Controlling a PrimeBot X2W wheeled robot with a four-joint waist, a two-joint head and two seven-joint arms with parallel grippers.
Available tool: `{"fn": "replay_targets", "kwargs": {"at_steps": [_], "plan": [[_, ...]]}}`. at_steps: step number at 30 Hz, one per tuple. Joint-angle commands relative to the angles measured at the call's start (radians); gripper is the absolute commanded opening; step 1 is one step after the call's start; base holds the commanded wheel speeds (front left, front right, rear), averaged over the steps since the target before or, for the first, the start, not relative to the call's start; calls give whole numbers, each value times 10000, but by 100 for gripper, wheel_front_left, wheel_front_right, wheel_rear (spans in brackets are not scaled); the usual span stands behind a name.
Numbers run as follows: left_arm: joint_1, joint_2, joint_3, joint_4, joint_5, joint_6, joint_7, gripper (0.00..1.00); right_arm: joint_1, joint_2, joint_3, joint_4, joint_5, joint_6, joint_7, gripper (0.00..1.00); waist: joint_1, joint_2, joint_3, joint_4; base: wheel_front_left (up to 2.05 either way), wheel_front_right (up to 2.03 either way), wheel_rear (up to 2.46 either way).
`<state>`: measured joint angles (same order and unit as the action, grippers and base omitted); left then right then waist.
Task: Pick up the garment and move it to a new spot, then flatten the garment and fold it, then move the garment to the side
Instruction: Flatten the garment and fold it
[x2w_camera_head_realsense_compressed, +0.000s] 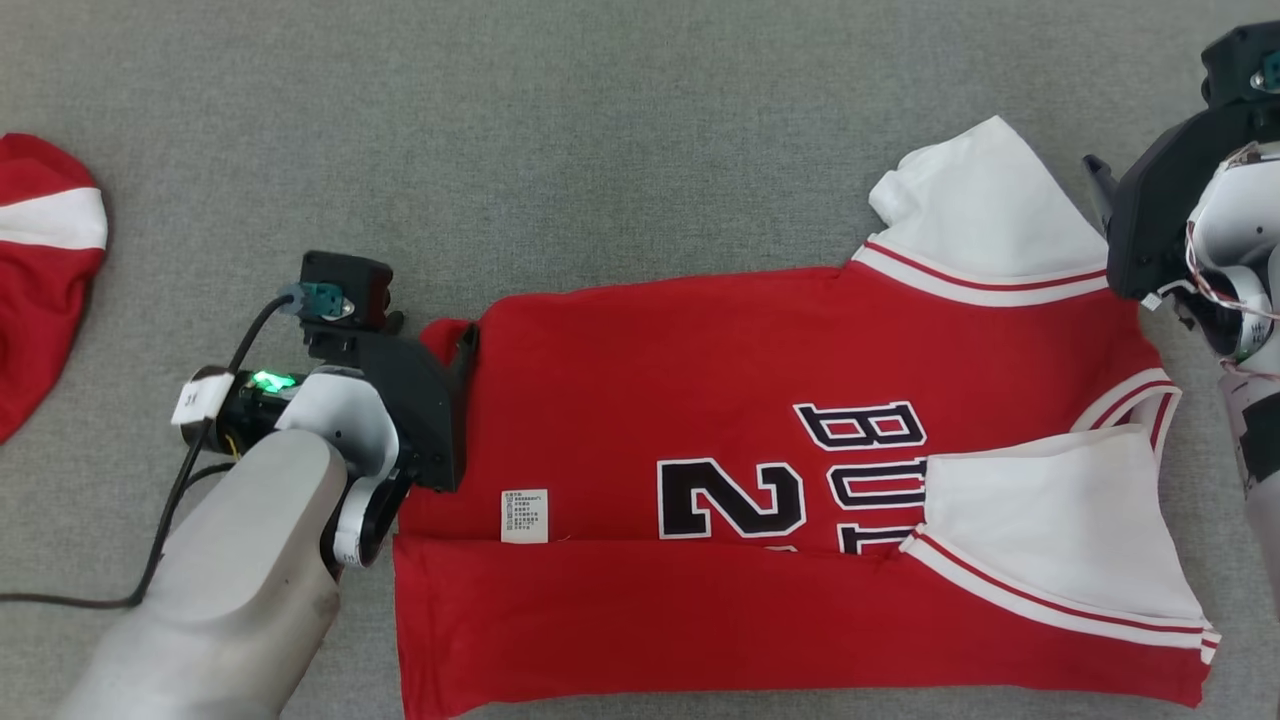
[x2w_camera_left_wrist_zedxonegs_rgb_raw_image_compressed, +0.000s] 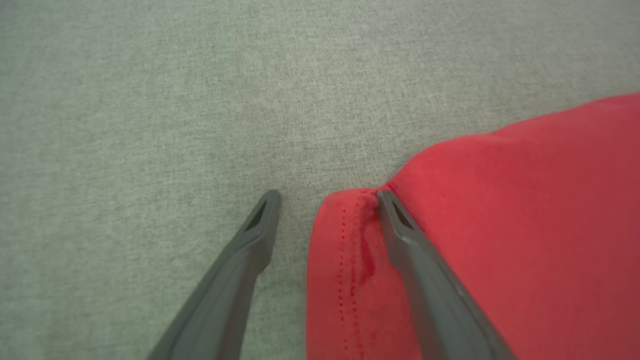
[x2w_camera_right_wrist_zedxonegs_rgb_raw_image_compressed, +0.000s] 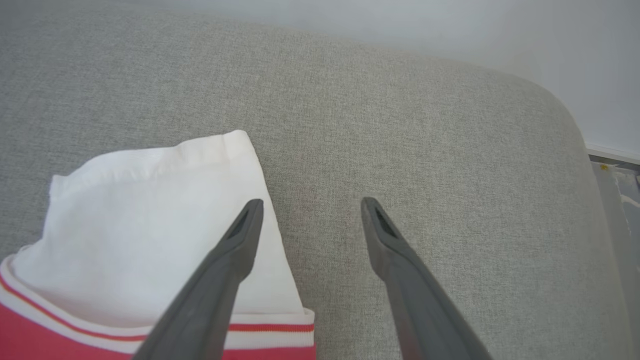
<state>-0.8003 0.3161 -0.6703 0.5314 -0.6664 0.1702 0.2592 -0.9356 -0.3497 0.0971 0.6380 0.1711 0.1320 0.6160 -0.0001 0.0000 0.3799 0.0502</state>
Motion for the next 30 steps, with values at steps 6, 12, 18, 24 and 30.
{"fn": "replay_targets", "kwargs": {"at_steps": [6, 12, 18, 24, 30], "plan": [[-87, 27, -443, 191, 186, -48, 757, 67, -755, -300, 416, 847, -79, -21, -86, 100, 1, 0, 427, 243, 0, 0, 0], [27, 25, -544, 39, 265, 197, 847, 0, -1106, -267, 603, 1325, -112, -21, -320, 100, 1, 0, 721, 381, 0, 0, 0], [117, -8, -569, -416, 360, 386, 574, 0, -1509, -396, 661, 1719, -166, -21, -462, 100, 1, 0, 960, 572, 0, 0, 0], [280, -177, -686, -938, 323, 520, 457, 0, -1692, -431, 666, 2000, -207, -21, -397, 100, 1, 0, 1155, 833, 0, 0, 0], [432, -213, -733, -1146, 248, 570, 422, 0, -1608, -330, 692, 2191, -3, -20, -646, 100, 1, 0, 1294, 961, 0, 0, 0]]}}
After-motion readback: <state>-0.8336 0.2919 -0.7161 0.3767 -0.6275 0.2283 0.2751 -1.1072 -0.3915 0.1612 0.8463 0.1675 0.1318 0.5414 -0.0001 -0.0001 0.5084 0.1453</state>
